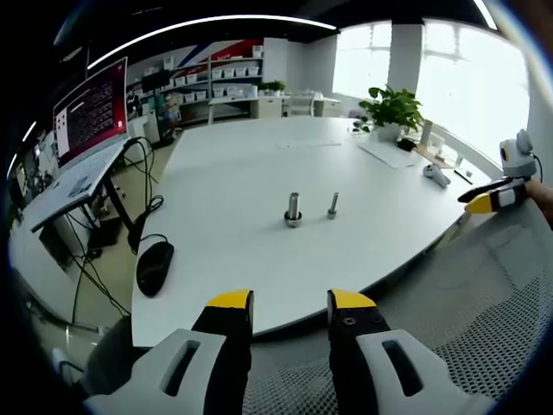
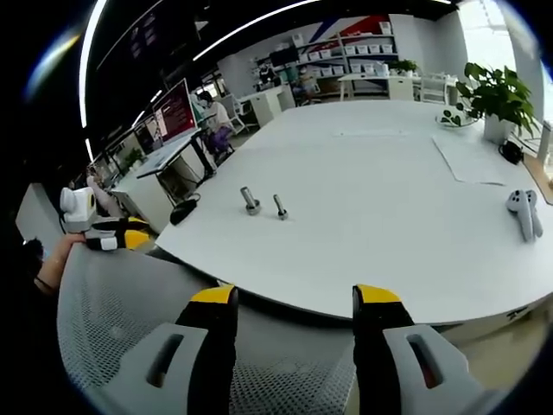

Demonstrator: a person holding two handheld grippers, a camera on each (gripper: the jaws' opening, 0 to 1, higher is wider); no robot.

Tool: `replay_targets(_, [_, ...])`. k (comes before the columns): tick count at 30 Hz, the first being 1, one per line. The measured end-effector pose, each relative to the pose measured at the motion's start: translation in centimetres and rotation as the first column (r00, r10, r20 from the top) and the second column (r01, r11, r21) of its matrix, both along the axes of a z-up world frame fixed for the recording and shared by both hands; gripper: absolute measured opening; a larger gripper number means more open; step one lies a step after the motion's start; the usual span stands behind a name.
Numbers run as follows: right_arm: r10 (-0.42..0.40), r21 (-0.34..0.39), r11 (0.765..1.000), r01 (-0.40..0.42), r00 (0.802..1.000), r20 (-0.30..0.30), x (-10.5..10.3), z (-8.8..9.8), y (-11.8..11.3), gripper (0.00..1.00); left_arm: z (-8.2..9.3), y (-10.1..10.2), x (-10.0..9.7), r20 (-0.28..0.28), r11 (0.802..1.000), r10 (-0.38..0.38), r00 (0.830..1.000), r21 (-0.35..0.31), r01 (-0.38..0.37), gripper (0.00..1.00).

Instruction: Place the washer onto the threaded stud by aligning its center hole with the stud, sliding it down to the base, and recovering from edge contact or off-axis alignment until the washer reaches the visible bottom stop.

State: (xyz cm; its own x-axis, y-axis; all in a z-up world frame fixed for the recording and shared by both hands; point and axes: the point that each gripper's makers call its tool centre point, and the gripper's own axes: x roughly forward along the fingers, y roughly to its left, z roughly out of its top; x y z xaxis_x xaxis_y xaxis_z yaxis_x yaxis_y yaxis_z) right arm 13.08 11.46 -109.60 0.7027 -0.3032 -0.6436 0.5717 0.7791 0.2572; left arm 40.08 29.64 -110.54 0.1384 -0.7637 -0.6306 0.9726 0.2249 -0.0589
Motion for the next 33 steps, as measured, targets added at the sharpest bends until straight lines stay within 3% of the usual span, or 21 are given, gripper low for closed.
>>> replay_targets(21, [-0.019,0.0,1.0,0.019,1.0,0.009,-0.15,0.08,-0.07,0.56,0.03,-0.01,0.06,-0.001,1.0,0.007,1.0,-0.006,-0.007,0.32])
replay_targets(33, [-0.037,0.031,0.999,0.036,0.998,0.048,0.0,0.16,-0.02,0.55,0.02,-0.02,0.07,-0.001,1.0,0.007,1.0,-0.005,-0.007,0.32])
